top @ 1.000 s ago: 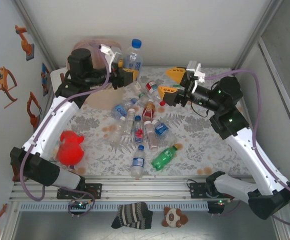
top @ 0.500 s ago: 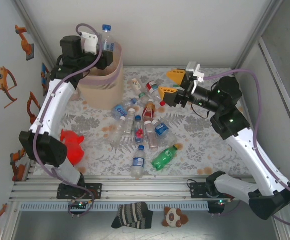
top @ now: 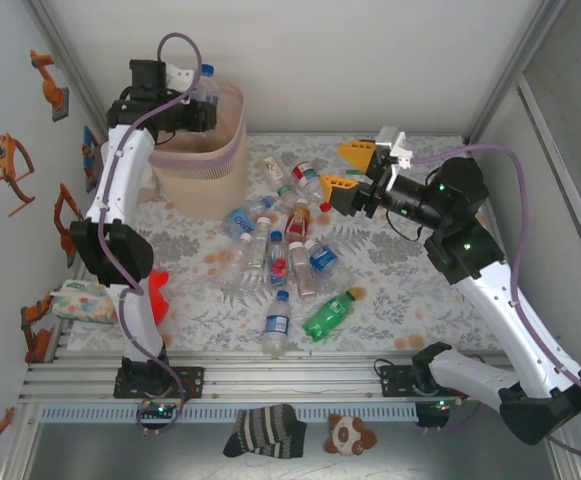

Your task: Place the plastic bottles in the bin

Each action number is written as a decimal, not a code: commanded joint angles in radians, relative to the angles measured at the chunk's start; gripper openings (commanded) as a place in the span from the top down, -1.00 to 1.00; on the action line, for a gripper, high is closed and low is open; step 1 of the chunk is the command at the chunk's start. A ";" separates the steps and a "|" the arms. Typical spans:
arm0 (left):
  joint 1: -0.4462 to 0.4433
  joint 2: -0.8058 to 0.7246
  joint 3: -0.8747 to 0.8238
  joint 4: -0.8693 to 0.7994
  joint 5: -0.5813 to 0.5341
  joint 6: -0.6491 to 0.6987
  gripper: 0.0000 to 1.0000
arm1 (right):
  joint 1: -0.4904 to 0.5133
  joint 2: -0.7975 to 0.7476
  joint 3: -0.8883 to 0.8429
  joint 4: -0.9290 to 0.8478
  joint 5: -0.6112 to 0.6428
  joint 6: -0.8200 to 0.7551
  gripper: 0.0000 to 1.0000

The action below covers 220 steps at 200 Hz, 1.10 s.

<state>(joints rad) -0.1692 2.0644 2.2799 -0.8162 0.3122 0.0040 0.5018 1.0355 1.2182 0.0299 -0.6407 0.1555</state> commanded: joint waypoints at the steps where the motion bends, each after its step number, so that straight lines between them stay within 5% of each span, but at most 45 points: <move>1: 0.002 0.060 0.094 -0.223 -0.014 0.068 0.06 | 0.006 0.005 -0.002 0.011 0.002 -0.015 -0.45; 134: 0.016 0.282 0.276 -0.490 -0.166 0.066 -0.05 | 0.006 0.013 0.007 0.000 -0.004 -0.010 -0.43; 220: 0.017 0.257 0.294 -0.477 -0.149 0.052 -0.52 | 0.006 -0.006 -0.001 -0.010 0.004 -0.013 -0.43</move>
<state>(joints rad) -0.1562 2.3665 2.5427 -1.2755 0.1505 0.0597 0.5018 1.0573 1.2182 0.0105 -0.6407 0.1558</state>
